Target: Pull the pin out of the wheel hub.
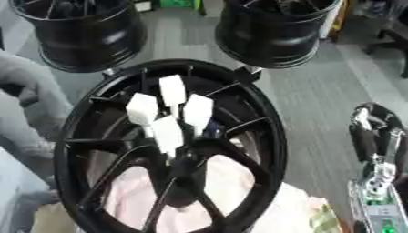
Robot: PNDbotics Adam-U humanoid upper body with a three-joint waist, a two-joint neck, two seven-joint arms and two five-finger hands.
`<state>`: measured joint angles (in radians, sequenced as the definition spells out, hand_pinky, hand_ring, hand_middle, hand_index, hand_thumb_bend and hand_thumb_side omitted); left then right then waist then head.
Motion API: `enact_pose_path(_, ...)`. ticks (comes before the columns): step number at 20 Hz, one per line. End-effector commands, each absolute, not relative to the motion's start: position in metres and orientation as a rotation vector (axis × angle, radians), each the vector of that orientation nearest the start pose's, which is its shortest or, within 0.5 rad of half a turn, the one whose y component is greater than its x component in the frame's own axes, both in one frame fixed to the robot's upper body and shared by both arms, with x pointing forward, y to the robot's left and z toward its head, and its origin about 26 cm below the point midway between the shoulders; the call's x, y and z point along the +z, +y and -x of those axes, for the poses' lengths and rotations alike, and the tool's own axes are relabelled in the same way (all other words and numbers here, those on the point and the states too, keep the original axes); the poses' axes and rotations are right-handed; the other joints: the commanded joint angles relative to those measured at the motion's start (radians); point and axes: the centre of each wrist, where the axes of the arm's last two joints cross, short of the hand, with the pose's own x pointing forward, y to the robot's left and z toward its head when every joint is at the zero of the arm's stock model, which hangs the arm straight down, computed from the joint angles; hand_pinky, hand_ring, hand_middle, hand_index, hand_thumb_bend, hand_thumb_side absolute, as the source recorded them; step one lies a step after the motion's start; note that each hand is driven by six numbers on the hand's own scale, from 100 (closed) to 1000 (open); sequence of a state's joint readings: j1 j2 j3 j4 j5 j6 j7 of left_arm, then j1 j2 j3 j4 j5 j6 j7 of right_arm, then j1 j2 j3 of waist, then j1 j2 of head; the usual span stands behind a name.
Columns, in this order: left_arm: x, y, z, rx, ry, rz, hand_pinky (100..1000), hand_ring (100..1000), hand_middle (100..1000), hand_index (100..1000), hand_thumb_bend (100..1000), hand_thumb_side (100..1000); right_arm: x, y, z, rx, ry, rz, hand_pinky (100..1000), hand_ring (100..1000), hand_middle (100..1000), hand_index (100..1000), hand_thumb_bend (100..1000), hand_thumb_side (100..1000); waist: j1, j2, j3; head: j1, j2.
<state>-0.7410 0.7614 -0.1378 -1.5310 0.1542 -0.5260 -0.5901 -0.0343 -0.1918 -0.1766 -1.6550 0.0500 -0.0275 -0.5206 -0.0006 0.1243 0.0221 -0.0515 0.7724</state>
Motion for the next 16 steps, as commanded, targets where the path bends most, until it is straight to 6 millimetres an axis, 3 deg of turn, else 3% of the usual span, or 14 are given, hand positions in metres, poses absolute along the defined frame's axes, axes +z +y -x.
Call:
enact_pose_path(1, 0.307, 0.308, -0.395, 2.212, 2.584, 0.182, 799, 763, 772, 855, 100, 387, 0.045, -0.336, -0.282, -0.353, -1.740, 0.724, 500, 633, 679, 736, 100, 521, 0.006, -0.016, -0.005, 0.004, -0.002)
enact_pose_path(5, 0.304, 0.271, -0.417, 2.412, 2.212, 0.106, 799, 768, 770, 860, 162, 432, 0.044, -0.338, -0.280, -0.346, -1.732, 0.729, 500, 633, 679, 736, 100, 521, 0.013, -0.020, -0.011, 0.001, -0.002)
enact_pose_path(8, 0.295, 0.240, -0.431, 2.494, 1.952, 0.069, 806, 778, 773, 863, 269, 466, 0.043, -0.339, -0.280, -0.342, -1.732, 0.732, 500, 633, 679, 736, 100, 521, 0.018, -0.021, -0.015, 0.003, -0.002)
enact_pose_path(13, 0.282, 0.191, -0.434, 2.548, 1.690, 0.056, 803, 772, 768, 864, 338, 534, 0.043, -0.339, -0.280, -0.336, -1.731, 0.734, 500, 632, 679, 736, 100, 522, 0.029, -0.022, -0.026, 0.004, -0.002)
enact_pose_path(16, 0.275, 0.174, -0.434, 2.581, 1.591, 0.059, 797, 763, 760, 866, 367, 578, 0.043, -0.340, -0.279, -0.333, -1.731, 0.734, 500, 633, 679, 735, 100, 522, 0.037, -0.023, -0.033, 0.005, -0.002)
